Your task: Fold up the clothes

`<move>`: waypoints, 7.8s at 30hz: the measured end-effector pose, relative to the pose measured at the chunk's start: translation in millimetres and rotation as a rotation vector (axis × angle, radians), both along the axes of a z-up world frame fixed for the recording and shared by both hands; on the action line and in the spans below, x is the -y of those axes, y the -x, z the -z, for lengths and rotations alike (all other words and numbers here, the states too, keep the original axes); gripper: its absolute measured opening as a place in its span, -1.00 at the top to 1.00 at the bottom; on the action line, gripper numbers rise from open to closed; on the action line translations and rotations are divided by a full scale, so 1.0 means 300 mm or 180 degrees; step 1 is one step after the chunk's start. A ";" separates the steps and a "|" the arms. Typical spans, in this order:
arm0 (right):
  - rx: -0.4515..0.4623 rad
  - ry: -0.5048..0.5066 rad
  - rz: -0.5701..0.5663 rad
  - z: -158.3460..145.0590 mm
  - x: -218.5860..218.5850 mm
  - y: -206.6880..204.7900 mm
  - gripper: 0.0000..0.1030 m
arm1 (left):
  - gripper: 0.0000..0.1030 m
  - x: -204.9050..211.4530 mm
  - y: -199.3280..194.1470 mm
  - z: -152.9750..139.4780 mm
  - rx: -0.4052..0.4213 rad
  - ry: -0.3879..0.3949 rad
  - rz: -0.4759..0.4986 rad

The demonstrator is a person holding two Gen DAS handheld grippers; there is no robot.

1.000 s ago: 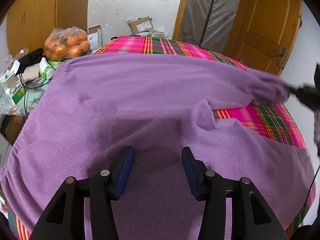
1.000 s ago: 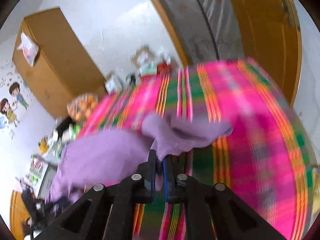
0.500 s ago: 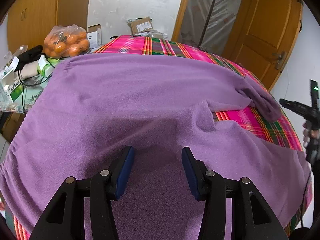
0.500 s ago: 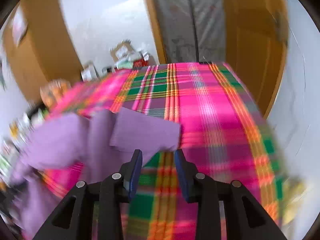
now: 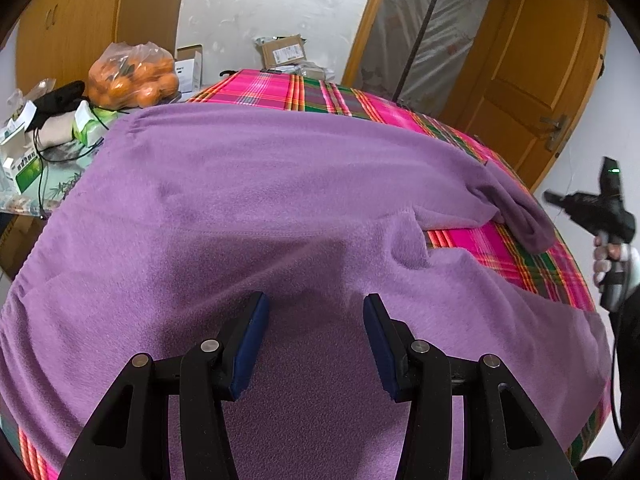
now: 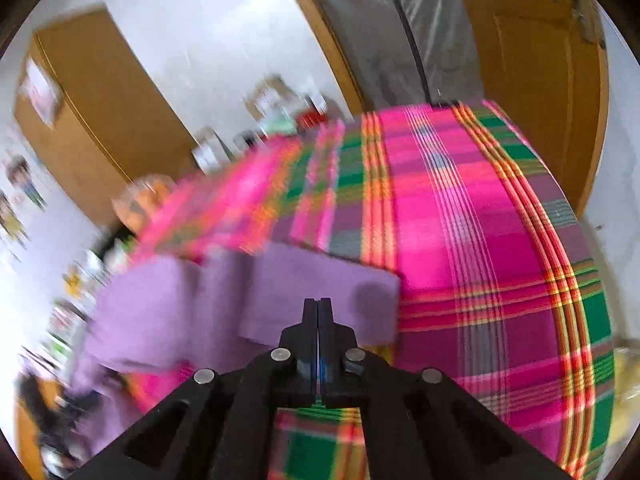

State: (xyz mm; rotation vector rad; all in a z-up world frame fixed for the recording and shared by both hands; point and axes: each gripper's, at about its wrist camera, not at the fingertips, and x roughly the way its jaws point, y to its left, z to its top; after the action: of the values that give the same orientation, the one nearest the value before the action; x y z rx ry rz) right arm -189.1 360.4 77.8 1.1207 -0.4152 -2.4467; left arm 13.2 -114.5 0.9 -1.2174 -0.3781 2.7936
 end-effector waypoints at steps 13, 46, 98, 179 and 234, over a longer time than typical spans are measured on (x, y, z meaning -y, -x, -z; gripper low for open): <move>-0.0406 -0.1598 -0.0692 0.036 0.244 -0.025 0.35 | 0.00 0.010 -0.002 -0.001 -0.0013 -0.0068 -0.0007; -0.0218 -0.0918 0.0808 -0.017 -0.043 0.146 0.27 | 0.00 -0.026 0.009 -0.003 0.0041 0.0210 -0.0021; -0.0286 -0.1480 -0.0653 0.102 0.080 0.161 0.24 | -0.02 -0.536 0.387 -0.085 -0.0105 0.0615 0.1308; 0.0649 0.0253 0.1619 0.219 -0.709 0.102 0.30 | 0.73 -0.511 0.368 -0.148 -0.0130 -0.0027 0.1254; -0.0542 -0.1816 -0.1801 0.159 0.373 -0.085 0.35 | 0.36 -0.569 0.442 -0.042 0.0211 0.0254 0.1352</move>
State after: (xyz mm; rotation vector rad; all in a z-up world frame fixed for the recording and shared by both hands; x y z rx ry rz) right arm -163.6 248.4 30.0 1.0317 0.6136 -2.1506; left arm -119.4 56.3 13.4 -1.2367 -0.0051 2.4290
